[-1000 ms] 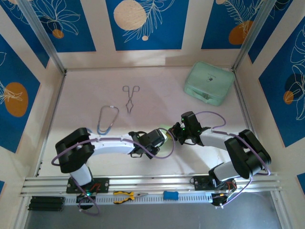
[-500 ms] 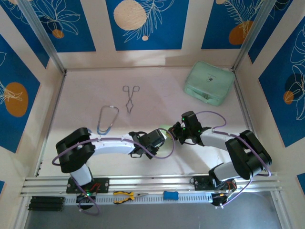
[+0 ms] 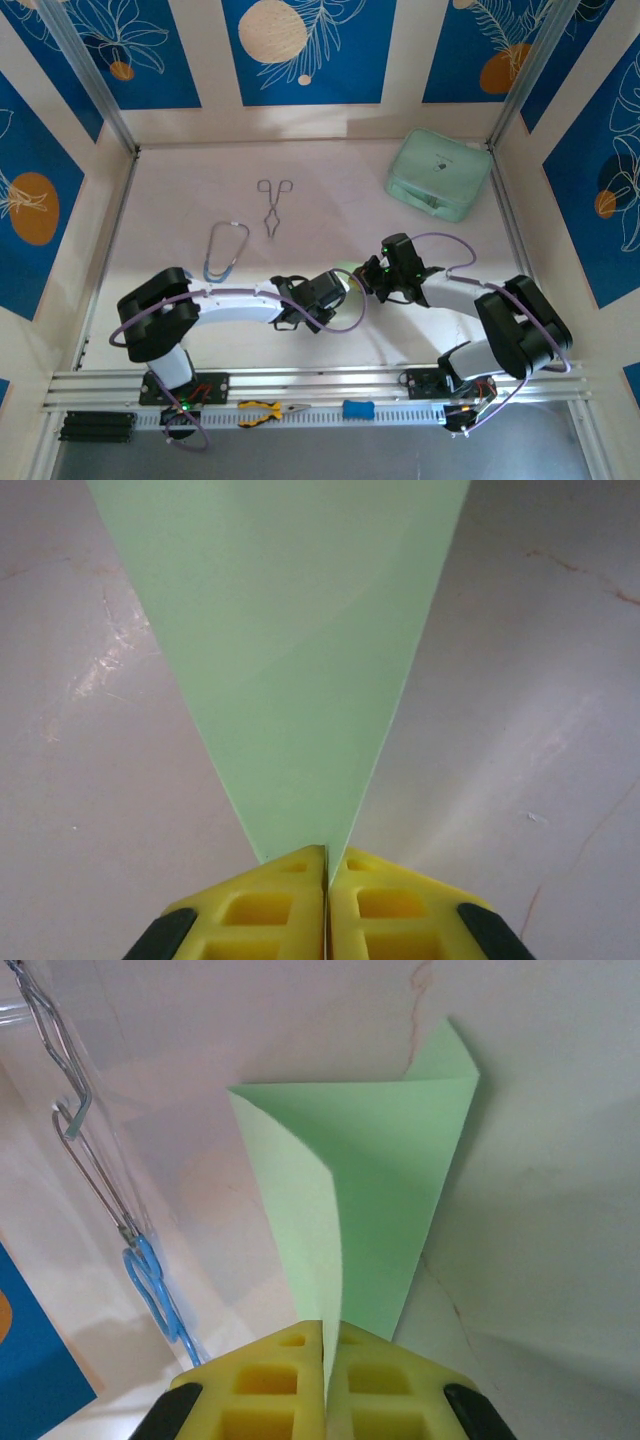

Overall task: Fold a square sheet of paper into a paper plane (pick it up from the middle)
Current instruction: Fold the wing for the fifth time at the center of the table.

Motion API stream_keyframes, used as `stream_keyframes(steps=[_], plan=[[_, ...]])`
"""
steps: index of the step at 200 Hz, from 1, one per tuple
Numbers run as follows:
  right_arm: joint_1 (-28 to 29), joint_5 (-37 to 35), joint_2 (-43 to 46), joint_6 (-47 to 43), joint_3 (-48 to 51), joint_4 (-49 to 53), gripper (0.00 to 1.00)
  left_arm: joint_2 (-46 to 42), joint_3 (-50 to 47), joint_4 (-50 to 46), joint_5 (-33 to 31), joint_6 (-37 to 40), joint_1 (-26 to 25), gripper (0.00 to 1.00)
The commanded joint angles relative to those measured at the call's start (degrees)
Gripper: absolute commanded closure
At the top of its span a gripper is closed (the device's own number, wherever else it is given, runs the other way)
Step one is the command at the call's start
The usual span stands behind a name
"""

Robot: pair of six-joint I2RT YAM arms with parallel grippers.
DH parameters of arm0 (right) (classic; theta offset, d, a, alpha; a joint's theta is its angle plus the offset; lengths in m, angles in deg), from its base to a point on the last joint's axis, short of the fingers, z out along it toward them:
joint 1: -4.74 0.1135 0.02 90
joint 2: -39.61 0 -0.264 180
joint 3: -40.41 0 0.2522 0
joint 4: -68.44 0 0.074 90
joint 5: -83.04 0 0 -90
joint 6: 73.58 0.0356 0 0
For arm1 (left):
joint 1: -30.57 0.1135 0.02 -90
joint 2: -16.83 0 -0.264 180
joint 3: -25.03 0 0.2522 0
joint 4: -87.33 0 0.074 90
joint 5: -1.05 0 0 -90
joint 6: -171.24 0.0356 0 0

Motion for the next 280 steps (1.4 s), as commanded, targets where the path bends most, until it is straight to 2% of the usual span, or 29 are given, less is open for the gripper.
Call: stream_keyframes(steps=[1,33,53,75,123,148,225,280], plan=[[-0.37,-0.46,3.04,-1.92,0.46,3.57,0.91,1.07,1.48,-1.01,0.3,-1.1,-0.58,0.91],[-0.97,-3.73,8.35,-4.07,0.94,9.42,0.76,0.99,1.25,-0.37,1.2,-2.59,-0.25,0.95],[-1.63,-5.82,13.1,-5.4,1.55,13.42,0.6,0.45,0.69,0.81,2.86,-3.25,0.33,0.97],[-2.43,-8.19,18.91,-6.89,2.18,18.07,0.53,-0.05,0.08,1.92,4.9,-4.01,1.24,1.0],[-3.97,-11.21,30.88,-7.75,5.8,21.59,0.52,-1.08,-1.98,5.04,10.29,-5.12,3.79,1.0],[-4.02,-11.02,34.0,-8.81,7.0,21.33,0.53,-1.04,-2.8,6.3,13.07,-6.02,5.36,1.0],[-2.71,-7.62,33.85,-8.92,8.82,18.25,0.58,-1.31,-6.21,11.98,23.26,-9.22,10.54,1.0],[-0.95,-6.35,32.05,-10.6,9.12,14.96,0.64,-0.71,-10.51,20.62,35.04,-13.52,16.25,1.0]])
